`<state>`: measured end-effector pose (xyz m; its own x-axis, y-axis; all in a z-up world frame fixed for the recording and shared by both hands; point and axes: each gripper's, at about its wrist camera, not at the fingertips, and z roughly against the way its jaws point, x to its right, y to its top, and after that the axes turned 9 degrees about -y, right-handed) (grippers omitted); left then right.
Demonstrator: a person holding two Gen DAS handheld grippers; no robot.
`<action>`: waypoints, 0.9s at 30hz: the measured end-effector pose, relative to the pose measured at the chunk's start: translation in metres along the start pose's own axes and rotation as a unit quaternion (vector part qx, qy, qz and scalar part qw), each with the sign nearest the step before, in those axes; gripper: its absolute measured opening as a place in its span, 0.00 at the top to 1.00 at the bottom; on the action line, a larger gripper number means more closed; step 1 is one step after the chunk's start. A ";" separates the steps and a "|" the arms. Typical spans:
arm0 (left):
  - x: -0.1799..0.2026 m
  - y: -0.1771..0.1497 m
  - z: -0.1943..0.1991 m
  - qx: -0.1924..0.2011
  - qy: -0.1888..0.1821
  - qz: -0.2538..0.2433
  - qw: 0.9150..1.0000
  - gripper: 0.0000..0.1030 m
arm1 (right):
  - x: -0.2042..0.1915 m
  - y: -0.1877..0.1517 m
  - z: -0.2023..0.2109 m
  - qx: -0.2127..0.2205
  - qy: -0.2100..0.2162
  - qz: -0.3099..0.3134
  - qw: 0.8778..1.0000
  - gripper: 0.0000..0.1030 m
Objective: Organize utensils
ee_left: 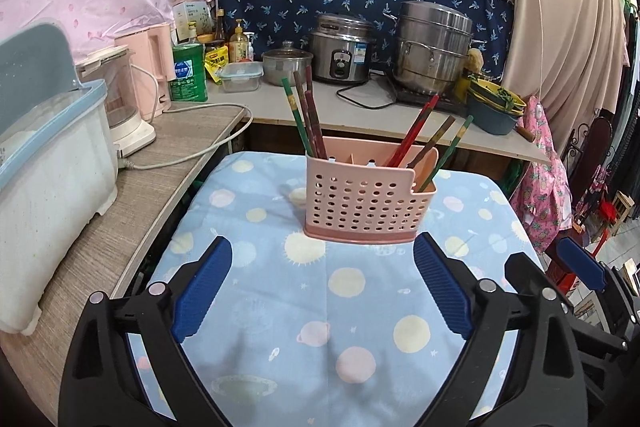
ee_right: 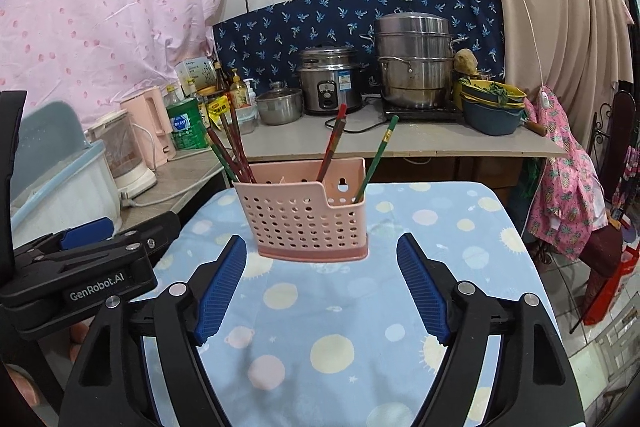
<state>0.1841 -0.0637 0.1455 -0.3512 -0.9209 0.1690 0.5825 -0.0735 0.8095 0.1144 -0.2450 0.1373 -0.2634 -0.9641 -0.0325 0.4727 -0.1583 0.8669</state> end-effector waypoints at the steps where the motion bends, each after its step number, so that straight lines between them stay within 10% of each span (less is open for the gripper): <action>1: -0.001 -0.002 0.000 -0.001 0.002 0.001 1.000 0.12 | 0.000 -0.003 0.000 -0.002 0.001 -0.001 1.000 0.26; 27: -0.011 -0.034 -0.027 -0.024 0.048 -0.005 0.999 0.09 | -0.001 -0.036 -0.030 -0.047 -0.009 0.012 0.999 0.18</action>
<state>0.1880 -0.0618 0.1006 -0.2871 -0.9521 0.1052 0.6152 -0.0991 0.7821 0.1230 -0.2443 0.0911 -0.2659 -0.9640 -0.0030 0.5558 -0.1559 0.8166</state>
